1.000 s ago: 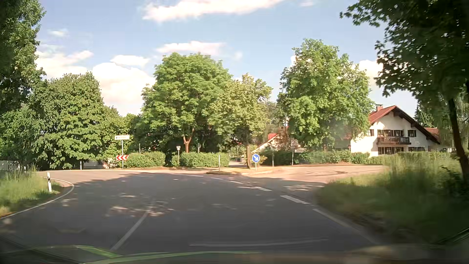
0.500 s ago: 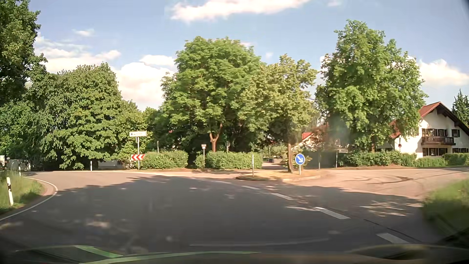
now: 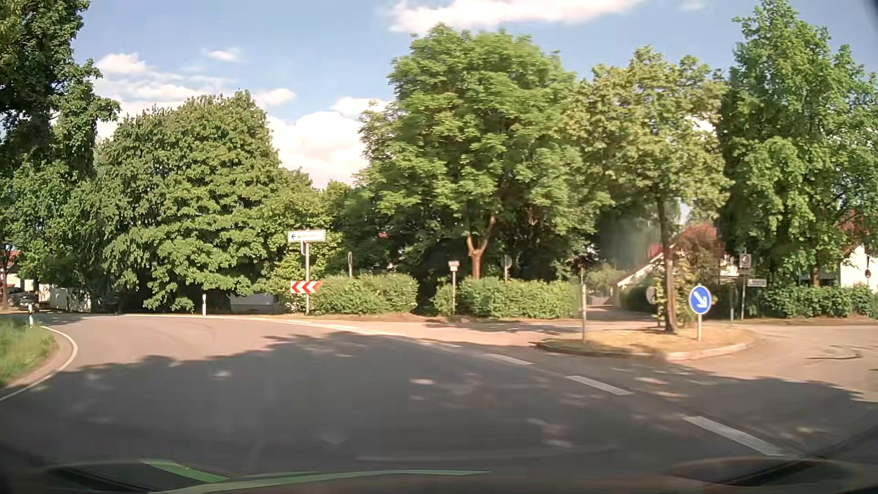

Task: Follow the waypoints while adhering to traffic rules and regulations

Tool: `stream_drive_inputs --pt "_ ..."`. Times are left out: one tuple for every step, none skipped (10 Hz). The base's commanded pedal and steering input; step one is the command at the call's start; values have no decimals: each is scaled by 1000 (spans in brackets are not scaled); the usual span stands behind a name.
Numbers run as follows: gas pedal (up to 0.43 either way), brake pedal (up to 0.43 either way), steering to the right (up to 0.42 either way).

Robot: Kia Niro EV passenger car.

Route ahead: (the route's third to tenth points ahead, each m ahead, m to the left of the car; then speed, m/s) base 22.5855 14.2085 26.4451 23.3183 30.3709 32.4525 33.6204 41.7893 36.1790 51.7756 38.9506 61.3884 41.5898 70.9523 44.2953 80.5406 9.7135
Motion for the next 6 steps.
stream_drive_inputs --pt "0 0 -140" --pt "0 0 -141" --pt "0 0 -145" --pt "0 0 -150" --pt "0 0 -155" --pt "0 0 -159"
